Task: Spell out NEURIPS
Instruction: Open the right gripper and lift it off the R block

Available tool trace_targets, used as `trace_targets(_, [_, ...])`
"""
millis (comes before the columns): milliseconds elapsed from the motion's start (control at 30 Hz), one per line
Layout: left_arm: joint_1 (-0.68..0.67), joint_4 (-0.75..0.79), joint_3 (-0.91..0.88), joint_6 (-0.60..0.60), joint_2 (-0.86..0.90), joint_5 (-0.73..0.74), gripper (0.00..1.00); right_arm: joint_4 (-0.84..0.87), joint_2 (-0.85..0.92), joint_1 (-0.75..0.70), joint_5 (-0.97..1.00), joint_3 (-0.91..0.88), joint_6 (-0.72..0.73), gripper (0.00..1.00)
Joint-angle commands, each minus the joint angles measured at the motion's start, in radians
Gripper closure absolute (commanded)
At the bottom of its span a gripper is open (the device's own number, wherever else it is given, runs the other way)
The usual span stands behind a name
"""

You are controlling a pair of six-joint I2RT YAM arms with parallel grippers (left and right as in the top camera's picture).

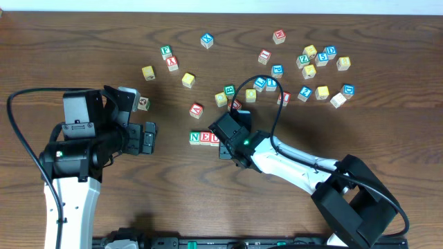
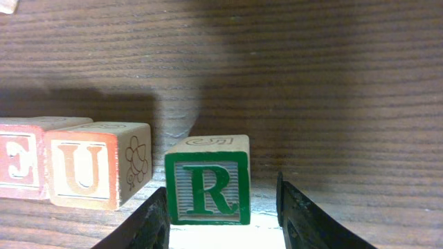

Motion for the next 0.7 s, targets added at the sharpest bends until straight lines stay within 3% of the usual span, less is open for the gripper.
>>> trace_targets(0, [0.005,-0.001,0.021,0.013,-0.006,0.012,0.02,-0.012,-0.032,-0.005,0.009,0.022,0.007,0.55])
trace_targets(667, [0.005,-0.001,0.021,0.013,-0.006,0.012,0.02,-0.135,-0.175,-0.005,0.048,0.033,-0.009,0.57])
